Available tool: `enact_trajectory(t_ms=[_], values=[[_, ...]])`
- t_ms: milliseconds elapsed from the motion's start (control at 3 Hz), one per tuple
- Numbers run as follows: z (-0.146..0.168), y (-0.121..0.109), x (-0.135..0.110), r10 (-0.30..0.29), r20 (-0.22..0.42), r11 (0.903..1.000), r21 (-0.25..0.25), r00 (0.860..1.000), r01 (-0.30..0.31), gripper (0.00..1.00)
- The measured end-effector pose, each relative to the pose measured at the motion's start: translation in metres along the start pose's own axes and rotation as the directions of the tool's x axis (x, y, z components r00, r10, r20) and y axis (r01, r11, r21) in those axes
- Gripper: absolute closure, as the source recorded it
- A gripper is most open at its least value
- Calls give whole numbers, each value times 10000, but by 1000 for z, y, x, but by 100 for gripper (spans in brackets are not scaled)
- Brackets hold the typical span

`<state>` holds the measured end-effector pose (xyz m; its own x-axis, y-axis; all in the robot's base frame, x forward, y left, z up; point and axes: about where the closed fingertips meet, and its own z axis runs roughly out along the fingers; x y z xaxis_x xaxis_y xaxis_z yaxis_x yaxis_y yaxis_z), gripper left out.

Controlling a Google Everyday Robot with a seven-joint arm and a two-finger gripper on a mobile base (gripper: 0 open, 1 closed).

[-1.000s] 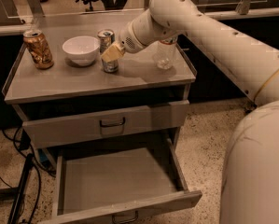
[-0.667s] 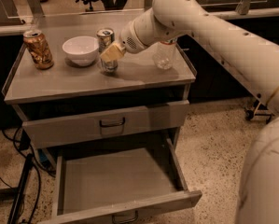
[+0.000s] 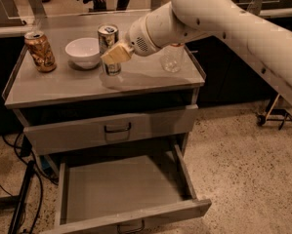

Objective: Place redbull can into middle drawer

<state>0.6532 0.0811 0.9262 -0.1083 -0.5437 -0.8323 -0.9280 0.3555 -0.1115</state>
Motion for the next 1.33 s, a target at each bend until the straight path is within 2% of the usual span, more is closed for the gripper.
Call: enact_trajectory(t_ms=[333,1000,1333], values=[[-1,6,-1,92,21,9999,-127,10000,-92,100],[-27,52,2,678,-51,9975,-168,9977,-679,100],[-37,76,12,1178,-29,9930,-120,9930,-1178,100]])
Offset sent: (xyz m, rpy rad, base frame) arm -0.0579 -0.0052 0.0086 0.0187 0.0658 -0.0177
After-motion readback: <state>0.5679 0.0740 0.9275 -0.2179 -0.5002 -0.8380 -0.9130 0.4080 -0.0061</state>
